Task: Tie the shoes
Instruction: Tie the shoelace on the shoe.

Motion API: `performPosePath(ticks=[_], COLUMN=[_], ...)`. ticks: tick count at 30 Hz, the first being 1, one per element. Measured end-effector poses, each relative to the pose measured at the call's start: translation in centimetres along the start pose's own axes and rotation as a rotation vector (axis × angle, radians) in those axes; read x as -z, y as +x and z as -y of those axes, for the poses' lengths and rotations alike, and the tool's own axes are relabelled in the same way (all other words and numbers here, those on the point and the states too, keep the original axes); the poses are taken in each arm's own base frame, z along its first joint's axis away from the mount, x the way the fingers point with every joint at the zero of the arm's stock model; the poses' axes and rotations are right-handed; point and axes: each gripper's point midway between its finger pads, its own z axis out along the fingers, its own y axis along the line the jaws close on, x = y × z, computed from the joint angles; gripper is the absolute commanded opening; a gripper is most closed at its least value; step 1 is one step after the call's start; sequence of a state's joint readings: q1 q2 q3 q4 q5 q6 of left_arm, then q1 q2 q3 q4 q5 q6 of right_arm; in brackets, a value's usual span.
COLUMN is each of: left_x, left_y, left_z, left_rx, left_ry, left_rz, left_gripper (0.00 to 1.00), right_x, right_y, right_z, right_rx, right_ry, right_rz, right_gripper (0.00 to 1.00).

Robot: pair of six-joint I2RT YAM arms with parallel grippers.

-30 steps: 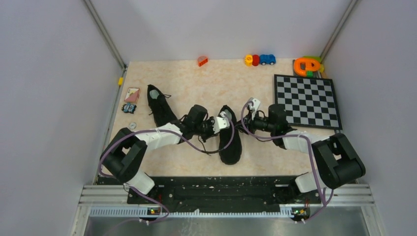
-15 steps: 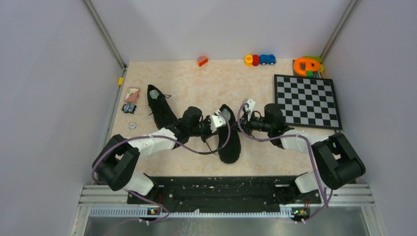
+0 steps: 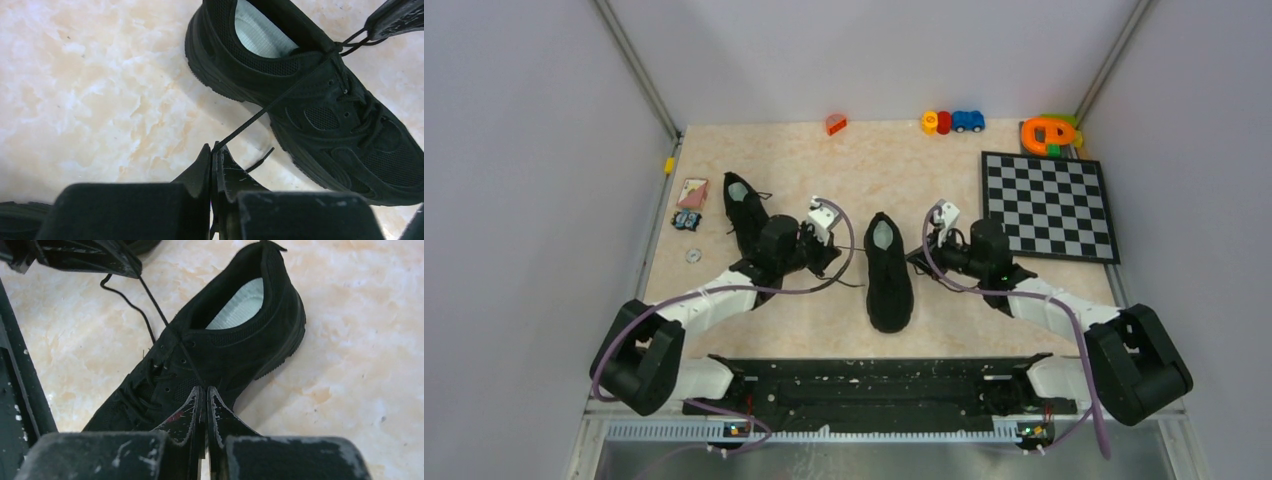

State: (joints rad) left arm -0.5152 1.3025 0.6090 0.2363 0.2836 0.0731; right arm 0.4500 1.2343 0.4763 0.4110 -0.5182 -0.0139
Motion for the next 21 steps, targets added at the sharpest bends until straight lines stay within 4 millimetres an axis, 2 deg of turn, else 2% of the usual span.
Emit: performPosePath(ticks=[5, 10, 12, 14, 16, 18, 21], left_x=[0.5, 2.3, 2.9, 3.4, 3.5, 3.4, 3.0], left_y=[0.4, 0.1, 0.4, 1.5, 2.6, 3.2, 3.7], left_z=[0.9, 1.7, 0.8, -1.1, -2.5, -2.8, -1.7], left_rx=[0.076, 0.122, 0.157, 0.219, 0.272, 0.303, 0.311], left_ry=[0.027, 0.036, 0.006, -0.054, -0.095, -0.102, -0.031], left_rz=[0.001, 0.049, 0.059, 0.052, 0.032, 0.015, -0.004], left_gripper=[0.0, 0.0, 0.0, 0.0, 0.0, 0.0, 0.0], right_x=[0.4, 1.4, 2.0, 2.9, 3.3, 3.4, 3.5], right_y=[1.2, 1.6, 2.2, 3.5, 4.7, 5.7, 6.2], right_z=[0.8, 2.8, 4.4, 6.2, 7.1, 7.2, 6.9], right_rx=[-0.137, -0.298, -0.35, -0.406, -0.447, -0.472, -0.486], right_ry=[0.067, 0.155, 0.234, 0.324, 0.377, 0.394, 0.387], right_rz=[-0.044, -0.047, -0.054, -0.082, -0.11, -0.141, -0.158], right_gripper=[0.0, 0.0, 0.0, 0.0, 0.0, 0.0, 0.0])
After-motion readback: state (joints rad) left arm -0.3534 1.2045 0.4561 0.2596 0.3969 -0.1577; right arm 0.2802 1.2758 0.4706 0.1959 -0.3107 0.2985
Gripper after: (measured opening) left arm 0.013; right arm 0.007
